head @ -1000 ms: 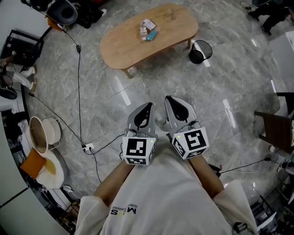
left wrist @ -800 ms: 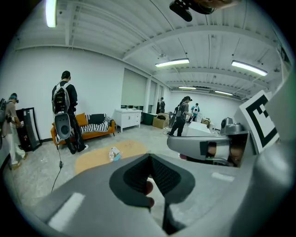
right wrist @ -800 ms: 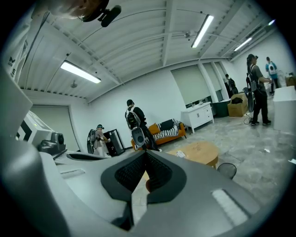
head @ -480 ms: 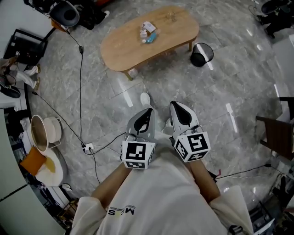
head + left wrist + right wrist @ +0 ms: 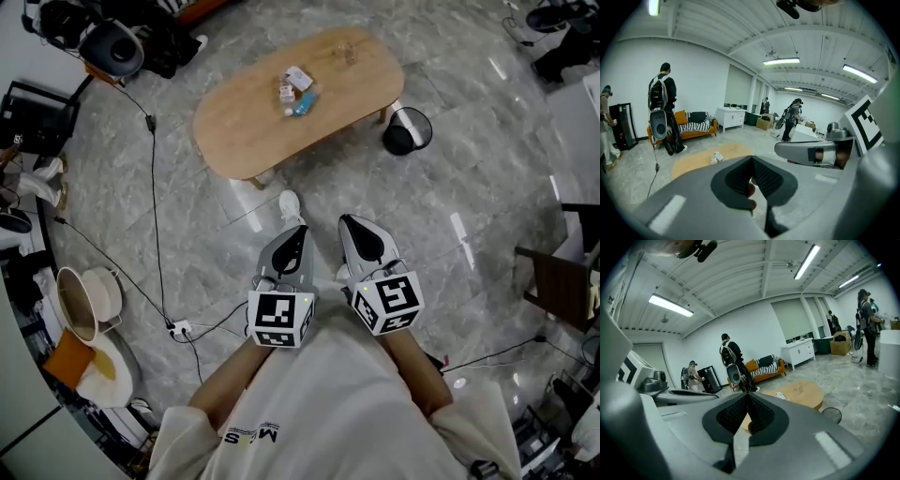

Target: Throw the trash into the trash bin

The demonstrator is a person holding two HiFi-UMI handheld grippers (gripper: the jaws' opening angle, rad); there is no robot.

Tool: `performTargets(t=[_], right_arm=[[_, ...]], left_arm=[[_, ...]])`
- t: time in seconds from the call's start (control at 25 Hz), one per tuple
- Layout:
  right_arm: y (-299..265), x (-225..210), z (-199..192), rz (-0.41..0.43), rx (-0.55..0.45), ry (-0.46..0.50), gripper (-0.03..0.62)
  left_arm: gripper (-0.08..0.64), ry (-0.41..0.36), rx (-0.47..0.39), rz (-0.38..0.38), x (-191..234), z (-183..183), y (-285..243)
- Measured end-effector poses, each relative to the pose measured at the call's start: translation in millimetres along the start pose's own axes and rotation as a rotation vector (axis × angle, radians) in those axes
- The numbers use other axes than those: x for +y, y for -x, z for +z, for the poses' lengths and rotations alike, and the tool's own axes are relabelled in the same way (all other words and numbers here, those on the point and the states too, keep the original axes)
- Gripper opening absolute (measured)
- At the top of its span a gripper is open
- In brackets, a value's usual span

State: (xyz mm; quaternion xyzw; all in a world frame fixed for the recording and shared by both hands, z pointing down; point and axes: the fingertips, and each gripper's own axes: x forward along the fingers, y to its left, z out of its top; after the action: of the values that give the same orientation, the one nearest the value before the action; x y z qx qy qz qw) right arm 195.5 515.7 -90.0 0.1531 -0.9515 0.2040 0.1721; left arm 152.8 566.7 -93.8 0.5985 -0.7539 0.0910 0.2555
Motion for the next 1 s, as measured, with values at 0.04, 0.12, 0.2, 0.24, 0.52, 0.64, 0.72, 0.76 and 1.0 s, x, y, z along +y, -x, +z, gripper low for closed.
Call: performTargets(t=[0.04,0.12,0.2,0.24,0.52,0.64,0.72,0.76,1.0], right_arm=[[-15.8,-1.6,5.6,-0.001,0.012,0.003,0.020],[-47.3,0.9,16.2,0.006,0.049,0.032,0.021],[-77.1,9.3,29.0,0.027,0.084,0.080,0.021],[-90.2,13.5,36.4,0.036,0.096,0.103,0.021],[-187.8,-8.5,91.0,-0.036,0.121,0.167,0.026],[-220.0,-23.9,112.0,-0.059,0.120,0.195,0.045],[-233.9,-31.5,120.3,-0.048,0.128,0.204,0.062],[-240.9,-36.2,123.2,-0.037,0.133,0.209,0.066],[-289.6,-76.7,127.1,0.060,0.177,0.213,0.094]], left_arm=[[0.000,0.003,0.001,-0.005,11.9,7.5,-10.3],[0.000,0.014,0.001,-0.011,39.2,23.6,-29.4],[0.000,0.038,-0.007,-0.012,72.2,41.9,-46.7],[0.000,0.048,-0.012,-0.013,88.8,50.9,-54.3],[0.000,0.031,-0.001,-0.074,181.8,95.5,-114.1],[0.000,0.031,0.014,-0.090,202.5,107.0,-141.8],[0.000,0.047,0.027,-0.100,205.5,112.5,-156.9],[0.000,0.052,0.033,-0.103,206.4,114.9,-165.3],[0.000,0.062,0.136,-0.081,217.5,110.6,-228.2]])
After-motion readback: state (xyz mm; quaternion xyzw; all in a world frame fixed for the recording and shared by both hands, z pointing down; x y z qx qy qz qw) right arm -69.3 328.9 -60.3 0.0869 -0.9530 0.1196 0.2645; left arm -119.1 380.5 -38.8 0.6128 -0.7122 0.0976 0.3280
